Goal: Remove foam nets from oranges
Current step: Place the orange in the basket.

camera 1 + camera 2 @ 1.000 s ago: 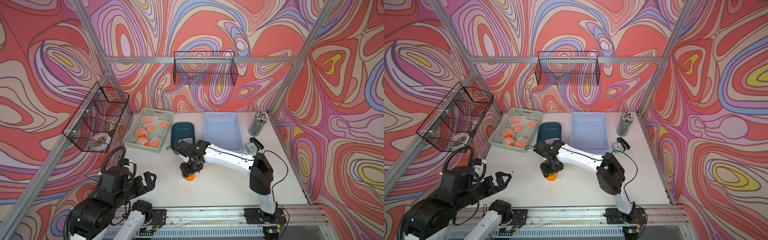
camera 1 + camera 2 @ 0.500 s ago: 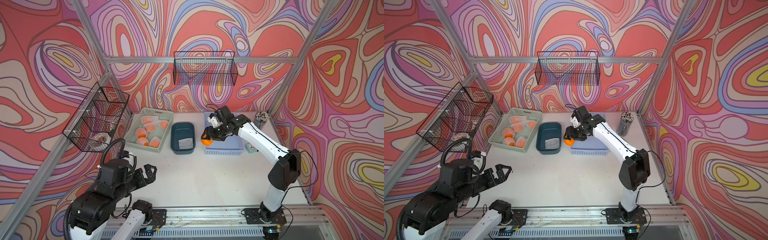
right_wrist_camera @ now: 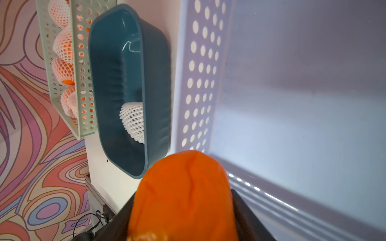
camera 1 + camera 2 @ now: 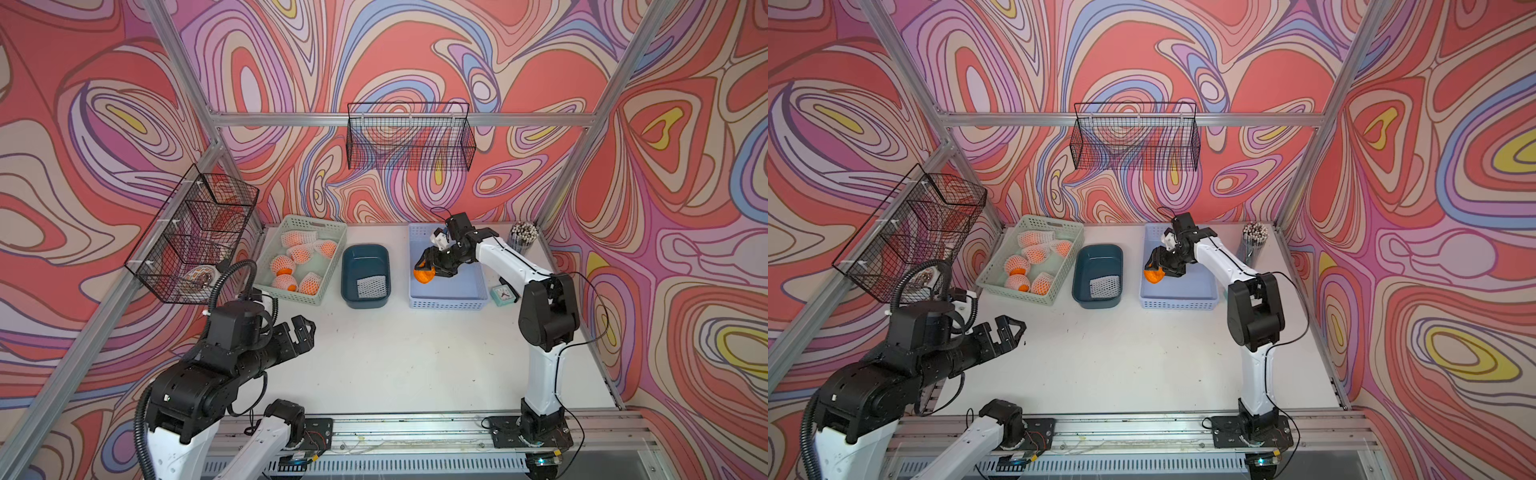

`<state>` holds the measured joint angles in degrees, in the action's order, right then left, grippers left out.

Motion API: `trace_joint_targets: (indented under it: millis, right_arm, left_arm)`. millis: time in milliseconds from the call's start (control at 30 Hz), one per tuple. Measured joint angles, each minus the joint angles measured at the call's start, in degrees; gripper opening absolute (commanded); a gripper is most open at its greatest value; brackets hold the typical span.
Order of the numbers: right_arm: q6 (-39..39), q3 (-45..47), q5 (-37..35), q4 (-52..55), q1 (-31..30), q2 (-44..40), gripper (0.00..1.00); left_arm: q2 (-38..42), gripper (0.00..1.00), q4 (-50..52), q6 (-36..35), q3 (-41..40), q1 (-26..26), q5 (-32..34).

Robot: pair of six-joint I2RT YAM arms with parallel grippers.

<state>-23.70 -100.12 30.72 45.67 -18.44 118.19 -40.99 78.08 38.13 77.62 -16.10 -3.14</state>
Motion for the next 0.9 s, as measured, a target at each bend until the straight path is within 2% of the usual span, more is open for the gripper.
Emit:
trace_joint_targets:
  millis: [533,900]
  right_arm:
    - [0.07,3.72,0.48,-2.93,1.18,4.31,0.60]
    - [1.49,3.06,1.49,-1.29,1.16,5.44,0.83]
  left_arm:
    - [-2.75,1.00,-1.95,0.00,-0.02,-0.02,-0.07]
    - [-12.20,1.00,-3.65,-0.28,-0.02,0.00,1.05]
